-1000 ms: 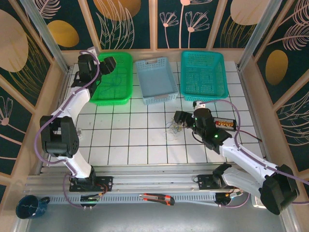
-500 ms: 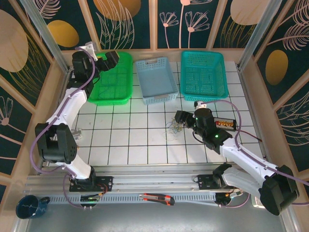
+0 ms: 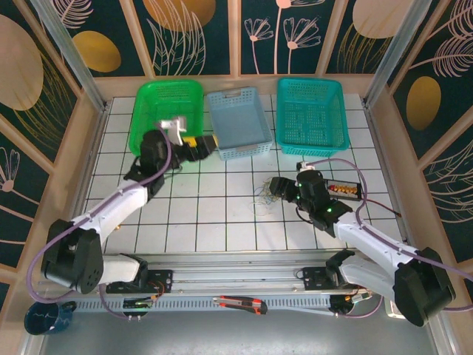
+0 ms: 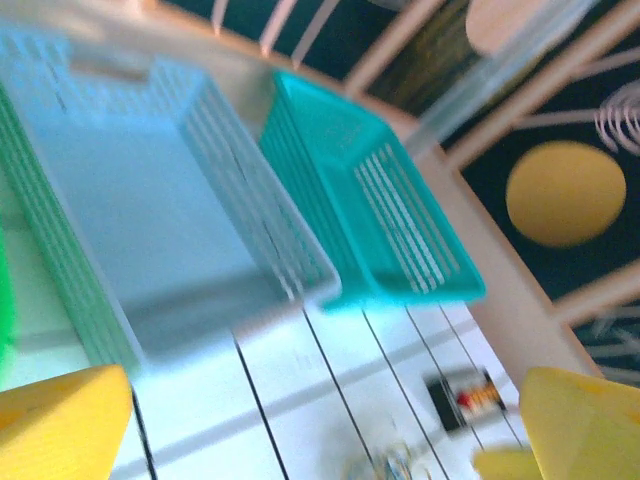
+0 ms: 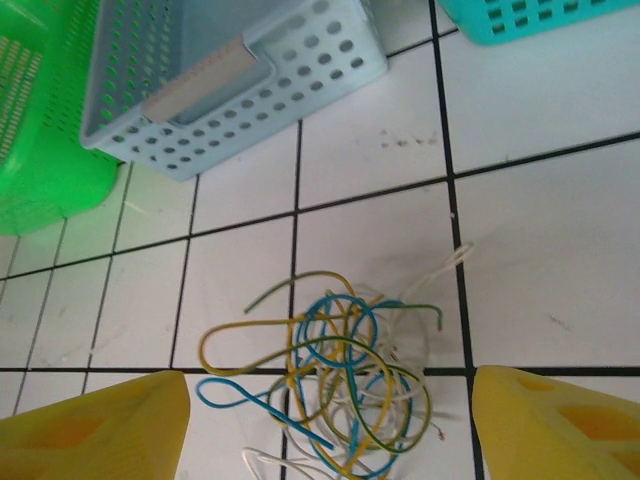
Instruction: Untangle the cables
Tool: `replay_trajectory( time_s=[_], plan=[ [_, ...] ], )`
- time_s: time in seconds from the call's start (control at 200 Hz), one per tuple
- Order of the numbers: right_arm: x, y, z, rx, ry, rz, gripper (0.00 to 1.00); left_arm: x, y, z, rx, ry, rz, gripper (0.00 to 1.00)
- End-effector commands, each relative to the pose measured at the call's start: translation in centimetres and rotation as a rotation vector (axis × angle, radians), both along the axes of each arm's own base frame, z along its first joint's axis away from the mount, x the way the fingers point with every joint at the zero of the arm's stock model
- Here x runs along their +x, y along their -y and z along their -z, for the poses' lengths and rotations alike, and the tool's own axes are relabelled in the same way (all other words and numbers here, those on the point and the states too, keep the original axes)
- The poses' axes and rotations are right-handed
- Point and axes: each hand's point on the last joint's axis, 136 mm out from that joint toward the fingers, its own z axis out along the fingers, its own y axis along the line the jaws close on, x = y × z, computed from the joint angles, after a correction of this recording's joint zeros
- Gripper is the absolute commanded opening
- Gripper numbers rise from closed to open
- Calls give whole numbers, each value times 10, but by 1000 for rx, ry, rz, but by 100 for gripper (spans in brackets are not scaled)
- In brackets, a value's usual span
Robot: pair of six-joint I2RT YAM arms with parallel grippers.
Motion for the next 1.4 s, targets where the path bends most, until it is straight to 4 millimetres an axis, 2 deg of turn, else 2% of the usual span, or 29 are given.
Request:
replay_trajectory(
  time_s=[0.0,0.125,0.195,0.28,0.4,0.56,0.721,0.831,0.996,1.131,1.271,1.391],
  plan=[
    [2,-1,0,35,6,3,72,-25,17,8,-99,-21,18,99],
    [2,-1,0,33,8,-3,66,-57,42,44,-103,-104,74,99],
    [0,-6,-2,34,12,-44,63,-64,49,58,-98,-137,92,99],
    [0,-13,-8,17,37,-108,62,-64,54,63,-101,-158,108,99],
    [3,-22,-15,-36,57,-187,63,-59,62,56,-91,-153,129,99],
    [17,-14,-11,-162,32,-162,69,-49,72,51,-74,-176,154,99],
    [27,-12,-9,-242,21,-163,69,-42,77,49,-62,-211,148,99],
    [29,-18,-8,-275,16,-188,67,-38,80,46,-66,-229,157,99],
    [29,-28,-1,-302,-2,-225,61,-27,67,40,-132,-276,147,99],
    [31,-35,4,-344,-9,-241,60,-20,54,35,-193,-294,143,99],
    [34,-40,9,-382,-16,-246,60,-21,52,31,-193,-276,155,99],
    [39,-39,15,-404,-27,-230,55,-23,51,28,-190,-266,161,99]
  ],
)
